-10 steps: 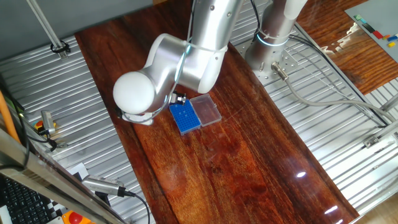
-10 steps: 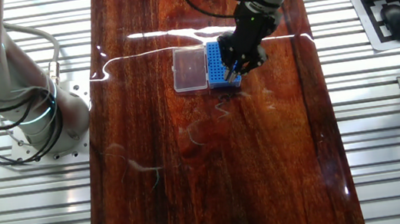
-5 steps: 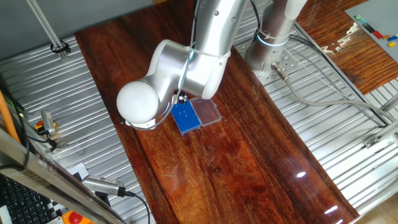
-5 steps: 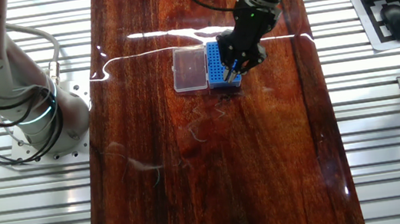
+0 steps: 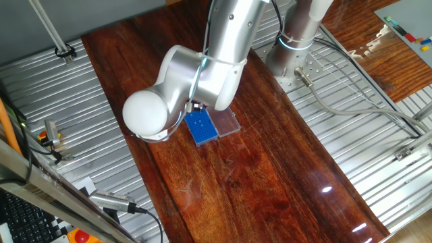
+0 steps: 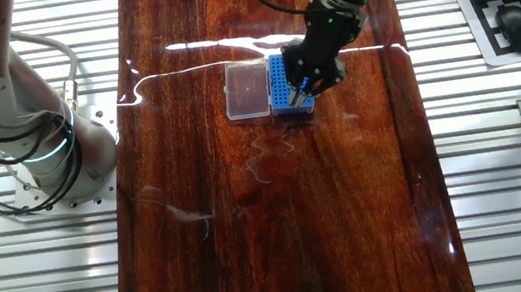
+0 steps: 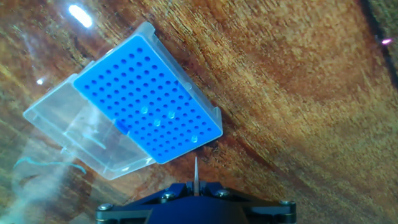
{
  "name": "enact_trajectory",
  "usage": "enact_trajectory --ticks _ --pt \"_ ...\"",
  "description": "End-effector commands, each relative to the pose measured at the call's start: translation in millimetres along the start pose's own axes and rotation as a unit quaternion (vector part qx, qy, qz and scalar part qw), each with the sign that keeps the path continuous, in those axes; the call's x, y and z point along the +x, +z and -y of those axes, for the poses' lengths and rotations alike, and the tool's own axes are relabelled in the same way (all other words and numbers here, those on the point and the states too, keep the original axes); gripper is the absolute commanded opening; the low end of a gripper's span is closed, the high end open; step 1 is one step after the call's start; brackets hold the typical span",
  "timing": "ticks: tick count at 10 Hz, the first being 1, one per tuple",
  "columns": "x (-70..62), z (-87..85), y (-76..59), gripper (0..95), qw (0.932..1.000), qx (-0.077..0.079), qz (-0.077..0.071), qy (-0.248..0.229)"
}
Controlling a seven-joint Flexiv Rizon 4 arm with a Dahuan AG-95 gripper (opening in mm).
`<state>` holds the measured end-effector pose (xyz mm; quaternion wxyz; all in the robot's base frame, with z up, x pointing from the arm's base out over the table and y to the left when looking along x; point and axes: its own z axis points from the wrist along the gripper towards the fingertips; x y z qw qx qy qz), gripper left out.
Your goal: Insert a small pipette tip into the holder for small pipette tips
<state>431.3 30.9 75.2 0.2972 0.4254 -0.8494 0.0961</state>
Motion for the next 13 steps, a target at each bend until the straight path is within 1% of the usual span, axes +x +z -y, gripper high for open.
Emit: enact_trajectory --ticks 1,2,3,4,7,10,13 --pt "2.2 -2.3 2.3 0.0 1.0000 0.002 0.002 0.002" --pt "3.2 -2.2 2.6 0.0 0.9998 0.009 -0.005 0.016" --pt "3.2 -2.2 2.6 0.0 0.9995 0.010 -0.006 0.029" --pt "3.2 -2.2 2.6 0.0 0.9995 0.009 -0.004 0.031" --pt "3.4 -2.8 3.3 0.0 0.9999 0.009 -0.004 0.012" --pt "7.0 -12.1 13.8 0.0 0.9999 0.010 -0.006 0.006" --pt "7.4 -13.7 15.6 0.0 0.9999 0.010 -0.005 0.007"
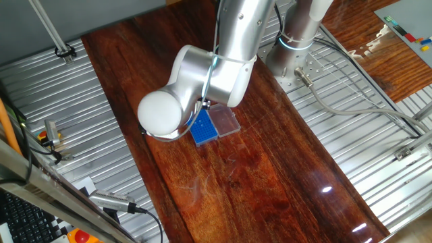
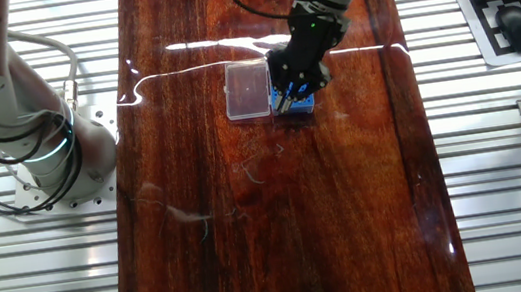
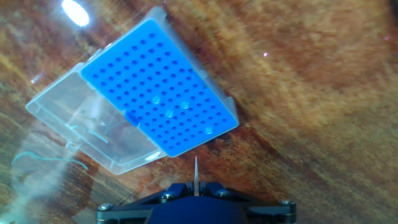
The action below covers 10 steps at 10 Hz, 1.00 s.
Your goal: Insert a small pipette tip into the holder for small pipette tips
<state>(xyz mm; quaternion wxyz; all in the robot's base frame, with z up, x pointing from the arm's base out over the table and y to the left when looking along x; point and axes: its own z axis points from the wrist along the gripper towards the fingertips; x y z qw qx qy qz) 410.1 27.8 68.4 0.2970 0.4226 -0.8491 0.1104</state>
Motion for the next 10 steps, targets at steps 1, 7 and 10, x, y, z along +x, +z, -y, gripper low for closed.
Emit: enact_trajectory --ticks 1,7,10 --pt "-1.6 -0.2 0.2 0.0 1.0000 -0.002 0.002 0.002" --pt "-3.1 -9.3 8.2 0.0 1.0000 -0.002 0.003 0.004" --pt "-4.9 -16.9 11.1 0.0 0.9999 -0.002 0.003 0.010"
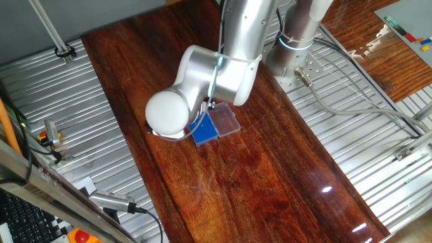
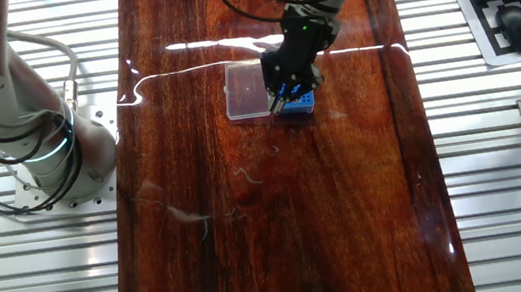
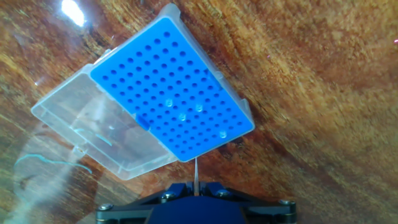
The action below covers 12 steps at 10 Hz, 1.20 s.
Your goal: Insert a small pipette tip into the holder for small pipette tips
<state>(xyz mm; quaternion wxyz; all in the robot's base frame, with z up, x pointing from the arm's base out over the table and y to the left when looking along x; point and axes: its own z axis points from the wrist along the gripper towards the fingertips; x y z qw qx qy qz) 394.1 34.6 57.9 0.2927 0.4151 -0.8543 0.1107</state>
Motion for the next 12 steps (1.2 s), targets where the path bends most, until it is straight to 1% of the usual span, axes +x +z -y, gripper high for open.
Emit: enact_trajectory --ticks 1,4,7,8,12 --pt "-3.3 -1.9 -1.9 0.0 1.0000 0.000 -0.002 0.002" --pt "-8.6 -2.5 -3.3 0.0 1.0000 0.001 -0.004 0.007" --pt "-8.4 -2.5 -3.5 0.0 1.0000 0.002 -0.005 0.003" --pt "-8.2 -2.5 -3.6 0.0 1.0000 0.003 -0.007 0.002" --pt "-8.2 -1.1 -4.8 0.0 0.9999 0.008 -0.009 0.005"
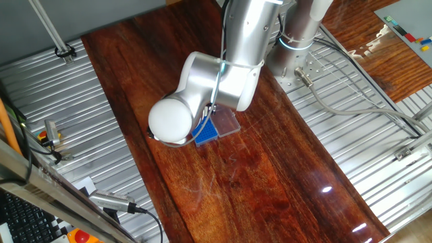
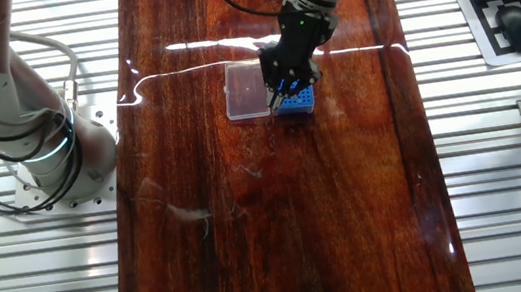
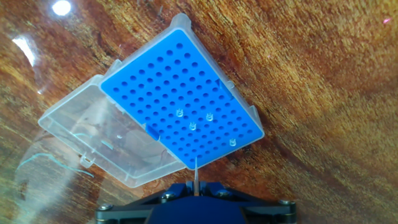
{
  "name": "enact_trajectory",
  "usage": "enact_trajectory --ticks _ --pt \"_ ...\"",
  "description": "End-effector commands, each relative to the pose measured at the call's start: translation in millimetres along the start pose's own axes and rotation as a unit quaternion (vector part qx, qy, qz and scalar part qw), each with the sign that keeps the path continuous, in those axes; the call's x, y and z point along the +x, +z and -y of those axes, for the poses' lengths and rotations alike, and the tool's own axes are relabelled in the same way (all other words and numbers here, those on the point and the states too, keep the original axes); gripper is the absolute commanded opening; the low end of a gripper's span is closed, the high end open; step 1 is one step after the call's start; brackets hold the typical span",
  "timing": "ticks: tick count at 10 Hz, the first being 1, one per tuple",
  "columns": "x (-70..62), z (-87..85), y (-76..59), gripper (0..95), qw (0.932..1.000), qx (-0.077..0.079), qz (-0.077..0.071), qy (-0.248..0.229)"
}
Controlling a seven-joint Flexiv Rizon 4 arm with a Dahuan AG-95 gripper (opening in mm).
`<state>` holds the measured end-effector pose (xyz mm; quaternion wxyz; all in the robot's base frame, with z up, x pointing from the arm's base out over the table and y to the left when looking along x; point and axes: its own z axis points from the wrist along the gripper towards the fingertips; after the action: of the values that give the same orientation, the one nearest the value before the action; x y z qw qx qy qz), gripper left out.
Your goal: Insert a small pipette tip into the holder for small pipette tips
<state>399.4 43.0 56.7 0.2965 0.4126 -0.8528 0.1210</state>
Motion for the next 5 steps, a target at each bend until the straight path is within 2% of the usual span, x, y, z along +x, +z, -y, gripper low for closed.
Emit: enact_trajectory --ticks 1,5 --pt "0.5 0.4 -0.1 0.0 1.0000 0.003 -0.002 0.000" --pt "0.2 1.7 -0.2 0.0 1.0000 0.004 -0.001 0.001"
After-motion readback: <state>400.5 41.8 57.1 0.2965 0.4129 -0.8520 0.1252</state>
